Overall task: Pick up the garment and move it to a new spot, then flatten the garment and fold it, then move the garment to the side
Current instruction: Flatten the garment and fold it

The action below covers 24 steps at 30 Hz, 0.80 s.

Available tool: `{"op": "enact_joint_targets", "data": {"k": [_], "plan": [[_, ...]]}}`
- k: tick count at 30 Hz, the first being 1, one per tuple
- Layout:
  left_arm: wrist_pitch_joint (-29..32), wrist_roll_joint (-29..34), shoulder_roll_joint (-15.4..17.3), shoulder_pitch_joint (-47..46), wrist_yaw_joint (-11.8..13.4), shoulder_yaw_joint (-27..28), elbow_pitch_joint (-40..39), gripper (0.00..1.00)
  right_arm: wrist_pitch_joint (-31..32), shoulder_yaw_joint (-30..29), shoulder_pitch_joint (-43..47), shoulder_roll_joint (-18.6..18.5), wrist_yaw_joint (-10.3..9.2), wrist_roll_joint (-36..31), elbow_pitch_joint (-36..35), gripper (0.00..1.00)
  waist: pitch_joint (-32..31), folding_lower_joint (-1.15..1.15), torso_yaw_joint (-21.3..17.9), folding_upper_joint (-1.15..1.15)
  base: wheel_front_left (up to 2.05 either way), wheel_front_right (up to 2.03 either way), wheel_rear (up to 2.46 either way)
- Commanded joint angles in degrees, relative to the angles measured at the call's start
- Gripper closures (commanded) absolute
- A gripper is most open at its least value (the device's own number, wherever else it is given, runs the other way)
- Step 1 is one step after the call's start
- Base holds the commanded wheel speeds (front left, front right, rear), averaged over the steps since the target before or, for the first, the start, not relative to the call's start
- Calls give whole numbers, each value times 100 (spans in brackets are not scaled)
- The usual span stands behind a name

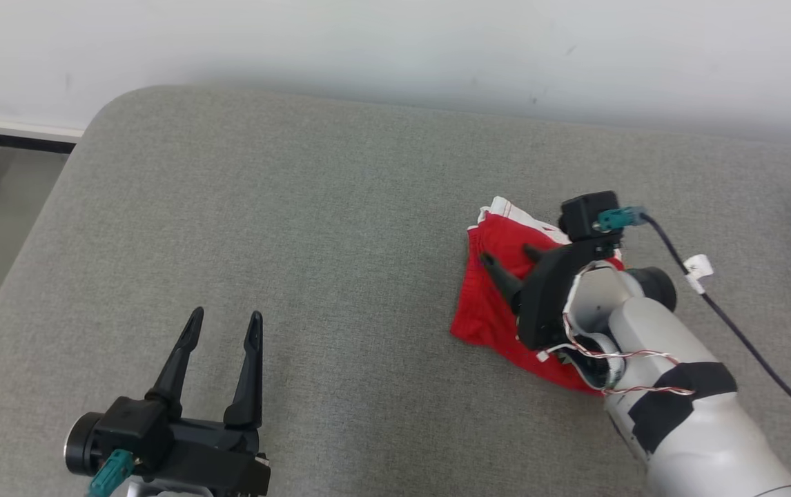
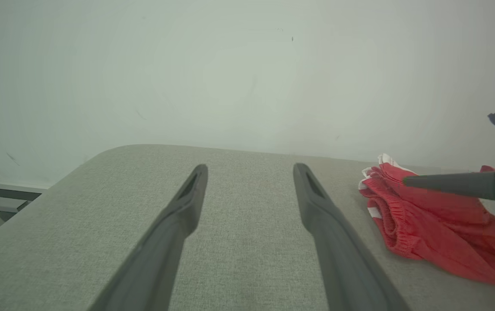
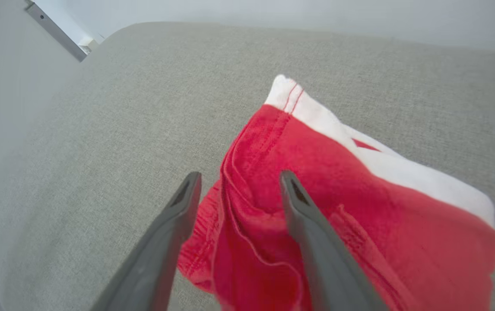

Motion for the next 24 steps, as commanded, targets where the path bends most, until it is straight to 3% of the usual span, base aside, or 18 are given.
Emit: {"op": "enact_joint_targets", "data": {"k": [1,10,20,21,22,23,24], "plan": [[-17,-84,-3,-4,12,32,-3,0,-149,18,49,-125,-12,42,-44,0,-37,0,-58,0,0,0,0],[-17,-5,94,194,12,235,-99,0,-1631,1,370,-890,-12,79,-691,0,-123,0,-373,0,0,0,0],[-17,90,198,260,12,432,-243,0,-2504,-518,1112,-1494,-12,-50,-864,0,-97,0,-463,0,0,0,0],[-16,89,205,255,12,446,-249,0,-2539,-573,1169,-1518,-12,-57,-816,33,-86,0,-459,0,0,0,0],[-17,90,214,248,12,453,-252,0,-2580,-609,1206,-1537,-12,-78,-770,78,-76,0,-452,0,0,0,0],[-17,90,225,236,12,454,-258,0,-2594,-603,1223,-1556,-12,-120,-731,100,-60,0,-442,0,0,0,0],[-17,89,235,220,12,451,-266,0,-2631,-594,1228,-1575,-12,-165,-682,100,-41,0,-426,0,0,0,0]]}}
